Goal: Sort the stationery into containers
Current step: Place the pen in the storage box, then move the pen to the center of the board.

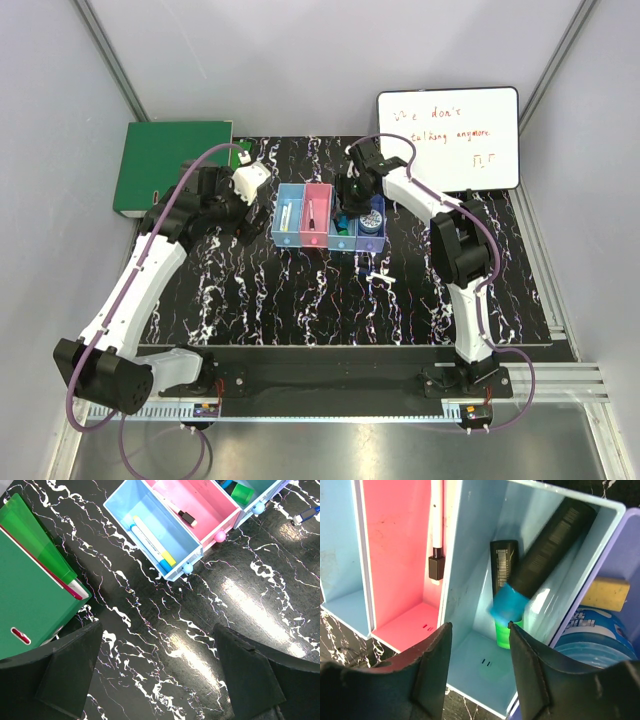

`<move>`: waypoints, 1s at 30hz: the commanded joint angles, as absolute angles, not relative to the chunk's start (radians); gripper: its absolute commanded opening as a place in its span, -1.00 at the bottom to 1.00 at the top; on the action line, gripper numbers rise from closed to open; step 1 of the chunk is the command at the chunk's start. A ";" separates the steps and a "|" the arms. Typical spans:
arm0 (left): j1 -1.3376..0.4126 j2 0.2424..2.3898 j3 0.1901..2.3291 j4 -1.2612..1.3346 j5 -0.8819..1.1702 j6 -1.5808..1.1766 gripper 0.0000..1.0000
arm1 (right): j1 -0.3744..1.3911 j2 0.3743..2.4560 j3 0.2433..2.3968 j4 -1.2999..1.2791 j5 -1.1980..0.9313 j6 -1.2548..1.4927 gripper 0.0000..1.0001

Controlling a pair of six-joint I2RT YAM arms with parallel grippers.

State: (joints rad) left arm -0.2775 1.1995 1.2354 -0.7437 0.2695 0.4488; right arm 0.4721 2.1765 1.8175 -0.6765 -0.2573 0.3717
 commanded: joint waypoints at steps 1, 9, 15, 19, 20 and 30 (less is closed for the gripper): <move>-0.279 1.189 1.279 -0.710 0.291 0.449 0.97 | 0.468 2.129 1.853 -0.657 -0.272 0.328 0.15; -0.279 1.190 1.301 -0.712 0.299 0.469 0.97 | 0.474 1.974 1.940 -0.705 -0.359 -0.028 0.20; -0.279 1.201 1.295 -0.748 0.270 0.502 0.97 | 0.482 1.816 1.853 -0.932 -0.327 -0.479 0.44; -0.279 1.174 1.266 -0.778 0.265 0.495 0.97 | 0.482 1.697 1.697 -1.089 -0.249 -0.675 0.49; -0.279 1.155 1.247 -0.779 0.262 0.494 0.97 | 0.482 1.678 1.662 -1.098 -0.235 -0.699 0.49; -0.282 1.117 1.273 -0.811 0.183 0.515 0.97 | 0.488 1.609 1.313 -1.056 -0.195 -0.816 0.43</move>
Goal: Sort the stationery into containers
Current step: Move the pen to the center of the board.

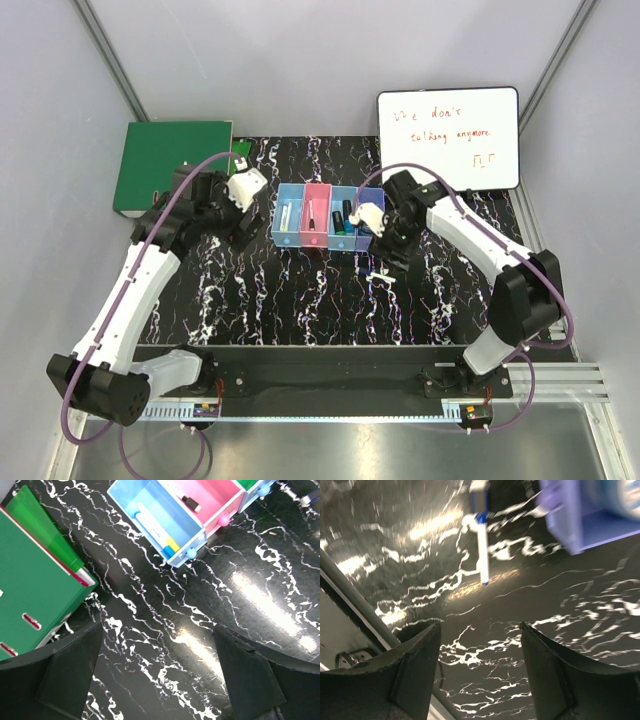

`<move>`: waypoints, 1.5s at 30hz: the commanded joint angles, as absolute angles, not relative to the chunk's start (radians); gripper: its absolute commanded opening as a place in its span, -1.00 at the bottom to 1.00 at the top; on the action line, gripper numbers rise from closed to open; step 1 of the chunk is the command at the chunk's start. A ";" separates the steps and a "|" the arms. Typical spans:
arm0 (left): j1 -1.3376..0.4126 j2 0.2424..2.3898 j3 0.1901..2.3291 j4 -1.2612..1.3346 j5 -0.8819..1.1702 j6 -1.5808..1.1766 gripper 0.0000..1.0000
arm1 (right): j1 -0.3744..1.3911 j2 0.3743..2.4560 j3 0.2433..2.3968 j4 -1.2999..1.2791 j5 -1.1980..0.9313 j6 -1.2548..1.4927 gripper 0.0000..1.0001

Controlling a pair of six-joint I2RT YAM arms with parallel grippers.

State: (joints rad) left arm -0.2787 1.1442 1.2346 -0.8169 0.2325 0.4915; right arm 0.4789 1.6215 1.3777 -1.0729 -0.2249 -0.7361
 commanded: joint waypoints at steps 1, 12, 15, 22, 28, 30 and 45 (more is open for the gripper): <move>-0.284 1.118 1.288 -0.821 0.183 0.517 0.97 | 0.489 1.615 1.301 -1.037 -0.199 -0.822 0.42; -0.293 1.161 1.358 -0.853 0.153 0.538 0.97 | 0.600 1.715 1.233 -0.887 -0.196 -0.839 0.36; -0.293 1.163 1.358 -0.856 0.155 0.537 0.97 | 0.618 1.750 1.249 -0.856 -0.201 -0.836 0.36; -0.293 1.146 1.335 -0.859 0.164 0.549 0.97 | 0.632 1.830 1.295 -0.818 -0.210 -0.810 0.36; -0.293 1.147 1.330 -0.857 0.173 0.555 0.97 | 0.641 1.867 1.328 -0.759 -0.176 -0.805 0.34; -0.293 1.146 1.327 -0.857 0.179 0.560 0.97 | 0.640 1.865 1.345 -0.752 -0.169 -0.804 0.34; -0.293 1.147 1.307 -0.854 0.187 0.578 0.97 | 0.652 1.948 1.344 -0.695 -0.193 -0.819 0.32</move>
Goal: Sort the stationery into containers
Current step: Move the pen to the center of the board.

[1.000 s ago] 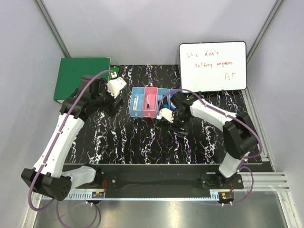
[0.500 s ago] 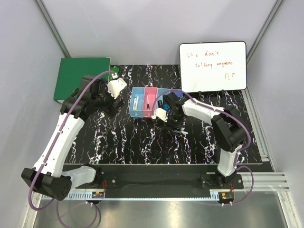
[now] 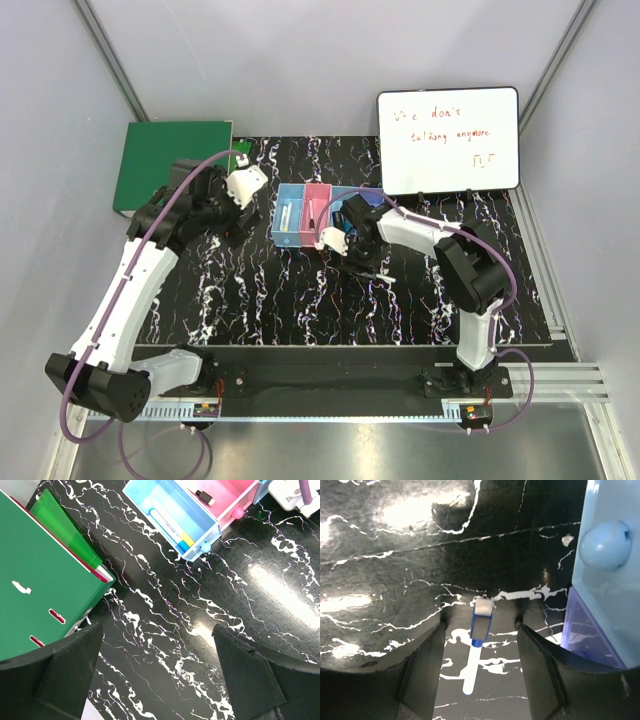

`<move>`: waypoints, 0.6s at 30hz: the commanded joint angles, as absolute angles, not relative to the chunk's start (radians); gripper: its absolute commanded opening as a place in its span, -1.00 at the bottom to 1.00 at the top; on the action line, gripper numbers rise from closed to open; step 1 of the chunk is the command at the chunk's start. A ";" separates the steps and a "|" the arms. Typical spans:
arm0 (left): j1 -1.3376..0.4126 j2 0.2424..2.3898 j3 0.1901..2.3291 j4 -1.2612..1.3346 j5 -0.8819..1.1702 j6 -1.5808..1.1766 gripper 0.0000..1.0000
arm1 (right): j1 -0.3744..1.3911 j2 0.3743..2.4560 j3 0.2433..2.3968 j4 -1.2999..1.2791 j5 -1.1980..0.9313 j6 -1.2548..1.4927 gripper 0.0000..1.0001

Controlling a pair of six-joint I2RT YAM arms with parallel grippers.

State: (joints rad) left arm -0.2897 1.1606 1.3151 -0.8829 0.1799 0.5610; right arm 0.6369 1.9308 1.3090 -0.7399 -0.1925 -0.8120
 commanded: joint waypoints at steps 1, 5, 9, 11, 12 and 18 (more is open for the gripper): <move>-0.293 1.147 1.305 -0.854 0.189 0.577 0.97 | 0.652 1.953 1.341 -0.692 -0.190 -0.821 0.32; -0.293 1.150 1.301 -0.854 0.189 0.581 0.97 | 0.653 1.976 1.338 -0.675 -0.199 -0.818 0.01; -0.293 1.155 1.301 -0.851 0.178 0.601 0.97 | 0.675 1.977 1.331 -0.672 -0.218 -0.807 -0.49; -0.293 1.158 1.305 -0.850 0.173 0.607 0.97 | 0.692 1.971 1.325 -0.672 -0.225 -0.798 -0.59; -0.293 1.160 1.307 -0.848 0.173 0.609 0.97 | 0.698 1.968 1.322 -0.670 -0.227 -0.795 -0.64; -0.288 1.157 1.310 -0.844 0.152 0.627 0.97 | 0.781 1.910 1.301 -0.676 -0.252 -0.758 -0.76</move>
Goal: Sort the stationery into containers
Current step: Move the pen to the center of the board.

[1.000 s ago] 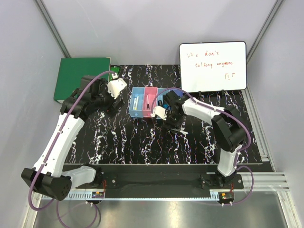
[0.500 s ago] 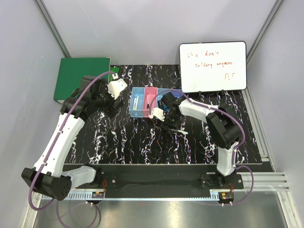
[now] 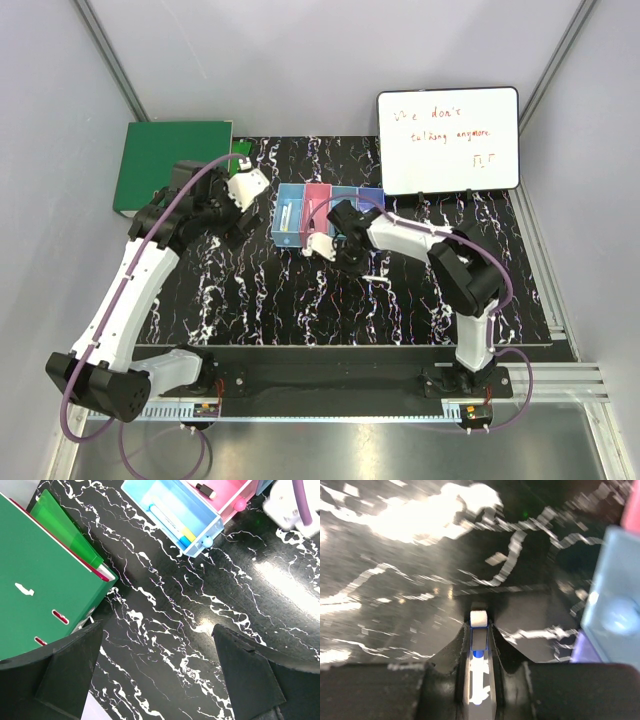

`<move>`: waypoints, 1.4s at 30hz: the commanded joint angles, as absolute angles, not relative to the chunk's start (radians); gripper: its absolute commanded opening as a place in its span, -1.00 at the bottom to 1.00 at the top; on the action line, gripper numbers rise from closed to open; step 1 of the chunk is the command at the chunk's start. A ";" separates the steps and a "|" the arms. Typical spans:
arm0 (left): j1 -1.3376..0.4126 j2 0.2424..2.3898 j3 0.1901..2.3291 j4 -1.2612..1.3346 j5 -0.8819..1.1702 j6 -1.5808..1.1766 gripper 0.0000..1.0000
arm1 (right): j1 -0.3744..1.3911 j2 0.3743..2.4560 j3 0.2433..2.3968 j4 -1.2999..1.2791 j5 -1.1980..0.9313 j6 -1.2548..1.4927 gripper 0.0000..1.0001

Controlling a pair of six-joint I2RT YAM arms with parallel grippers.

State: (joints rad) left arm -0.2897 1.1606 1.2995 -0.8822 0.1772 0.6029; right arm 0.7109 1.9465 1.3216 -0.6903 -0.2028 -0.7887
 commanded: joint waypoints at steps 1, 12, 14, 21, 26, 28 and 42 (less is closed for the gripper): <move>-0.287 1.155 1.309 -0.844 0.150 0.626 0.97 | 0.799 1.902 1.307 -0.678 -0.258 -0.749 -0.76; -0.250 1.023 1.187 -0.759 0.114 0.592 0.97 | 0.940 2.040 1.549 -0.699 -0.246 -0.752 -0.46; -0.247 1.003 1.161 -0.759 0.106 0.597 0.97 | 0.942 2.060 1.592 -0.700 -0.215 -0.762 -0.10; -0.239 0.950 1.121 -0.759 0.104 0.604 0.97 | 0.940 1.982 1.520 -0.687 -0.180 -0.746 0.33; -0.236 0.917 1.080 -0.772 0.149 0.640 0.97 | 0.940 1.804 1.427 -0.689 -0.129 -0.677 0.34; -0.236 0.904 1.033 -0.788 0.199 0.690 0.97 | 0.940 1.694 1.359 -0.692 -0.077 -0.646 0.35; -0.478 1.199 1.003 -0.790 0.319 0.644 0.80 | 0.930 1.240 1.160 -0.620 0.382 -0.777 0.62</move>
State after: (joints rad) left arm -0.4160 1.1027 0.9878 -0.8566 0.2584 0.7132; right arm 0.9398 1.2499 1.1599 -0.6605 0.2096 -0.6960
